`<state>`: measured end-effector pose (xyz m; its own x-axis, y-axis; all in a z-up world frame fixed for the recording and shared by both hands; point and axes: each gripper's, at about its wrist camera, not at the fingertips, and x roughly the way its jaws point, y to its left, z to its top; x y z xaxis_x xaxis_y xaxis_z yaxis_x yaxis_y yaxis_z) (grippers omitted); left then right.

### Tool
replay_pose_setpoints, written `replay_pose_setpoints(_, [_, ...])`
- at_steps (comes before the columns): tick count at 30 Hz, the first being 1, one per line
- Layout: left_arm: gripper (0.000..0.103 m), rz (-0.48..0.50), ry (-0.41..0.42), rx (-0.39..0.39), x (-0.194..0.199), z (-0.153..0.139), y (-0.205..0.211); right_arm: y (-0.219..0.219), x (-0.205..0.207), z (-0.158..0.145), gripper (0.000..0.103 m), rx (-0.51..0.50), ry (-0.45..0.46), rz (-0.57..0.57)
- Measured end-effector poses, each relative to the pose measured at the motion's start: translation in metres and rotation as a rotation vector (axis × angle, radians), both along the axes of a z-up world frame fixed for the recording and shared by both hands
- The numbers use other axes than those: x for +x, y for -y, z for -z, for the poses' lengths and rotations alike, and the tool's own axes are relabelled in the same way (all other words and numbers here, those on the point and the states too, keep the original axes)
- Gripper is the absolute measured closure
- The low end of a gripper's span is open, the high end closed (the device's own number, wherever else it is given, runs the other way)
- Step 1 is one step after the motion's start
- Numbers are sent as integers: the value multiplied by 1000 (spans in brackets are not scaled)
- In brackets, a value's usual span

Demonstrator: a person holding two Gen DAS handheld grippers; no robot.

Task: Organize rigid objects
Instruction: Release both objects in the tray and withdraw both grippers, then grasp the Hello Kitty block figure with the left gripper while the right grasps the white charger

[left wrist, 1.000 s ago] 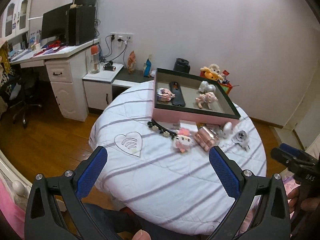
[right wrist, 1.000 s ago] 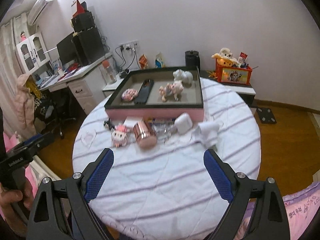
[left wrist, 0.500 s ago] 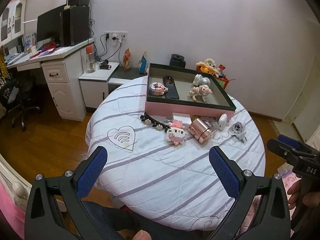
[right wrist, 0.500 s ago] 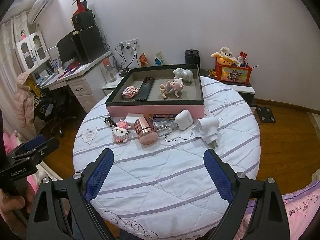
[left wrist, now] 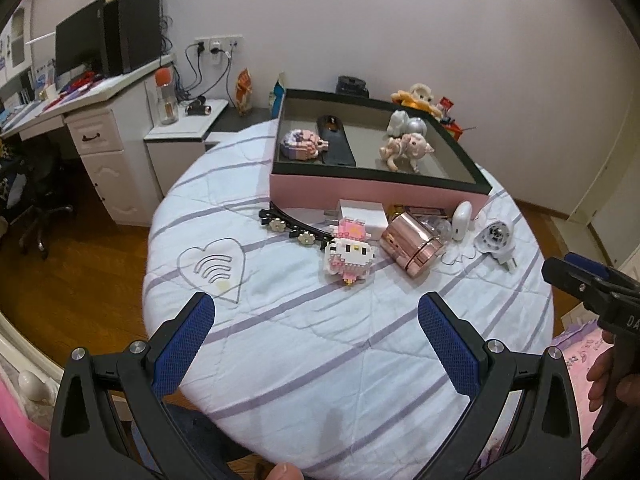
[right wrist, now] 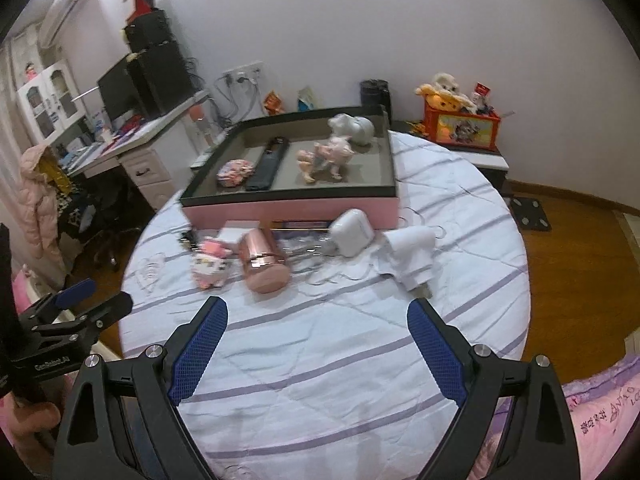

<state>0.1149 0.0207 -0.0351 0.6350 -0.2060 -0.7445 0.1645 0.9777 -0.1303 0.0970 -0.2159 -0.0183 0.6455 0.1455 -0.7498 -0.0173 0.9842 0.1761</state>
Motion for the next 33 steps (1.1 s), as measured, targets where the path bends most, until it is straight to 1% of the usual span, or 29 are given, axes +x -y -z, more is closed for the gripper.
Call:
replay_pose_setpoints(5, [0,9,-37,16,25,18,14,31,17,20,10,14,-54,89])
replay_pose_setpoints(10, [0,8,-73,23,47,35,25,51,29,30,10,17,-76,122])
replay_pose_setpoints(18, [0,11,-95,54,65,50,36,63,48,42,10,13,-94,127])
replay_pose_setpoints(22, [0,3,-109,89,75,63,41,66,58,50,10,6,-107,124])
replay_pose_setpoints(25, [0,-5,-124,99,82,72,42,68,68,58,10,-14,-123,120])
replay_pose_setpoints(30, [1,-12,-109,123,91,78,47,69,85,71,10,-28,-141,109])
replay_pose_setpoints(32, [3,-3,-99,118,94,79,49,67,93,76,10,-43,-146,95])
replay_pose_setpoints(33, [6,7,-94,114,95,80,50,66,97,79,10,-52,-146,88])
